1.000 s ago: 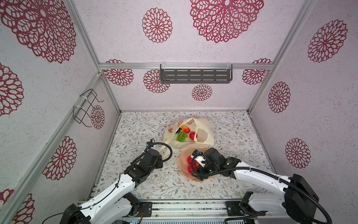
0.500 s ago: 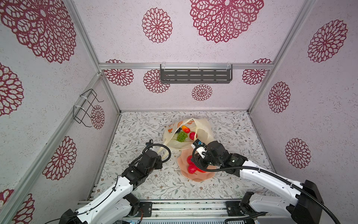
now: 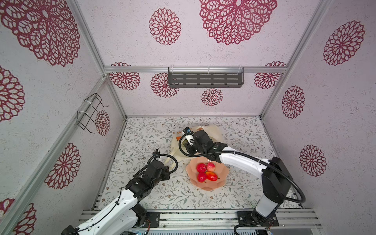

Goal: Take fruits out of the plastic bag
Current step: Take out the fake fruit from the plastic bag.

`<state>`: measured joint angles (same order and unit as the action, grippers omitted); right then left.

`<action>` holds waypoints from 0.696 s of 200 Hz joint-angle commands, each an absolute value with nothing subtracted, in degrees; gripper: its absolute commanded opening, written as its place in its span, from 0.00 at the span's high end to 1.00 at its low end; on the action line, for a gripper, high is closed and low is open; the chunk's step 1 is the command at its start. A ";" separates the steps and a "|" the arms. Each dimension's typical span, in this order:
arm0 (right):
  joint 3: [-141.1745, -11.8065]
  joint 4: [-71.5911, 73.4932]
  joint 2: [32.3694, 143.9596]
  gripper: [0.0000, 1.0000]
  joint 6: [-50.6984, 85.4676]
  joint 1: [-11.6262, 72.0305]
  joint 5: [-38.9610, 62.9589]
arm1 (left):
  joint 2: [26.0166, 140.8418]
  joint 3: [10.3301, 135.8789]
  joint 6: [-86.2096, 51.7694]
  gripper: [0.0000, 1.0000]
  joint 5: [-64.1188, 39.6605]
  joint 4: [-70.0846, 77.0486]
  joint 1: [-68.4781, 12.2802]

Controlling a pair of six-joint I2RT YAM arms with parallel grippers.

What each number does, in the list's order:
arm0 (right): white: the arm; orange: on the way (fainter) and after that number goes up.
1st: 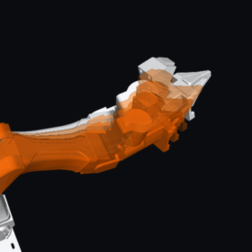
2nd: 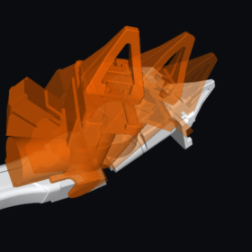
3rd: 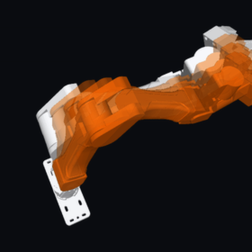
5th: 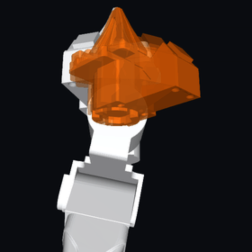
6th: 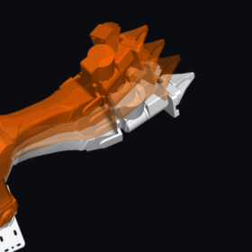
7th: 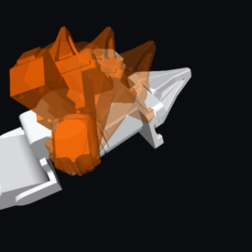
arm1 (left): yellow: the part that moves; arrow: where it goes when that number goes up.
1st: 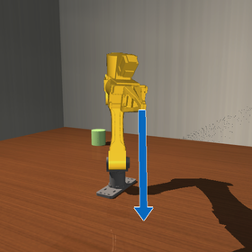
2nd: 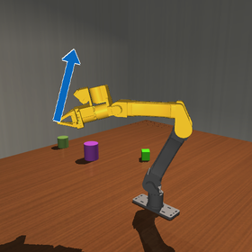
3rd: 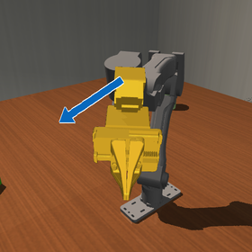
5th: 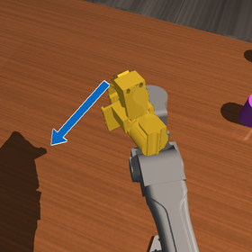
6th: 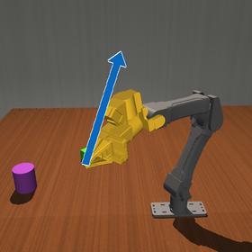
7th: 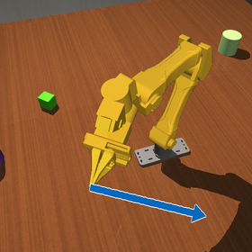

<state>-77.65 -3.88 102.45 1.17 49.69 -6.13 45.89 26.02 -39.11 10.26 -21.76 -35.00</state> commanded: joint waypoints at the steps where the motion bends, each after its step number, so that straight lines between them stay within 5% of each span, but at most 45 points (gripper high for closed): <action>1: -80.03 -3.23 105.61 0.68 -0.35 49.47 -12.53 | 44.72 24.28 -41.13 1.00 8.73 -21.63 -35.29; 139: -81.89 -1.24 112.78 0.48 6.07 42.45 -22.63 | 40.70 22.72 -41.69 1.00 11.10 -21.40 -35.33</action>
<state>-79.75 -1.28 111.59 4.64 44.34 -16.62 40.64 21.28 -42.22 11.00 -21.74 -35.11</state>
